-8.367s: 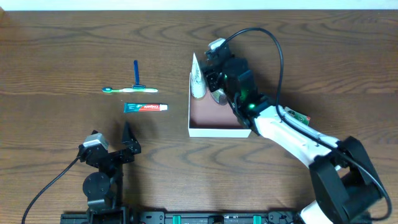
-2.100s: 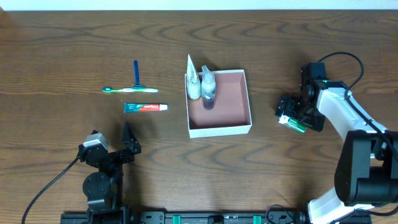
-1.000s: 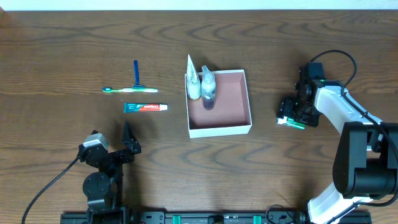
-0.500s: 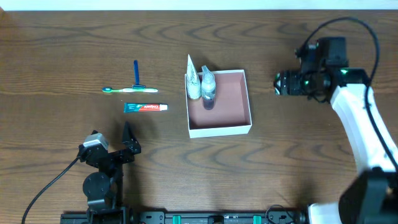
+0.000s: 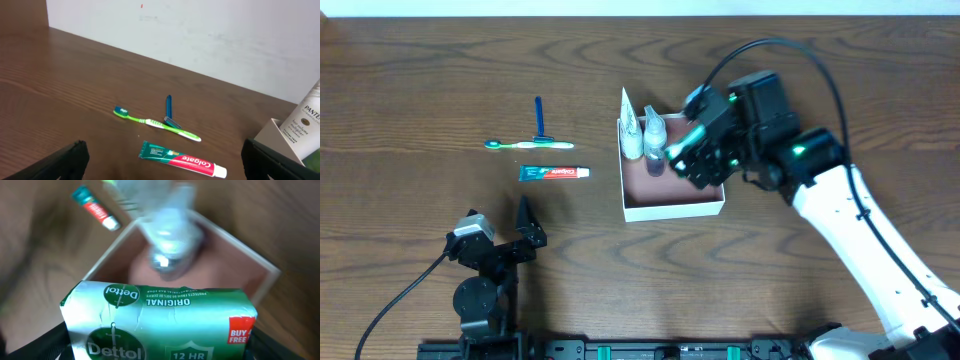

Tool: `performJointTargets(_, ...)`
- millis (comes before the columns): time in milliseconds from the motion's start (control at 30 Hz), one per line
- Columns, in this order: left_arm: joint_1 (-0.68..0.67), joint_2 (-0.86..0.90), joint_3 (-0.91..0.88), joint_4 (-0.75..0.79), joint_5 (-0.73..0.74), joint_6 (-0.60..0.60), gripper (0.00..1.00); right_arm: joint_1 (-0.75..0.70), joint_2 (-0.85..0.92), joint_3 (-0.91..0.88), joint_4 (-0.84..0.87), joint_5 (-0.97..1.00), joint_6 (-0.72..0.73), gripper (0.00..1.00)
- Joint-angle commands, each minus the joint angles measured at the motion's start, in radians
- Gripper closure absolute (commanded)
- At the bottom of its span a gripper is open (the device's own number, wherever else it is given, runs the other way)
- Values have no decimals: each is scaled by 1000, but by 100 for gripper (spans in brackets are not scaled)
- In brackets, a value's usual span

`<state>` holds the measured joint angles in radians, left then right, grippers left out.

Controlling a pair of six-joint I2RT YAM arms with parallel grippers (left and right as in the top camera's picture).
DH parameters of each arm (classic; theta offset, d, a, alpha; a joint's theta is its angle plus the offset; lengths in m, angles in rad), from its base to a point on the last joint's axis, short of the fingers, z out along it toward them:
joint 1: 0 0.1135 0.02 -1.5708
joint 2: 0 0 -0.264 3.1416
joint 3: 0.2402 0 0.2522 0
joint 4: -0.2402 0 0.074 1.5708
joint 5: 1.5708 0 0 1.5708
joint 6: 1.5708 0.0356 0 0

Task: Pack container
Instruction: 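Carry the soap bar into the box beside the bottle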

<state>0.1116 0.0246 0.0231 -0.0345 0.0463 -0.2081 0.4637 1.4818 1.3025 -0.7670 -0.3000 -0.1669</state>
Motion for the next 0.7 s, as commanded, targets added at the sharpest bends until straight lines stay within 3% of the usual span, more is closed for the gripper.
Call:
performJointTargets(0, 5, 0, -19, -32, -5, 13, 2, 63, 1, 11, -18, -13, -101, 45)
performJointTargets(667, 5, 0, -19, -32, -5, 13, 2, 120, 227, 11, 37, -14, -293, 44)
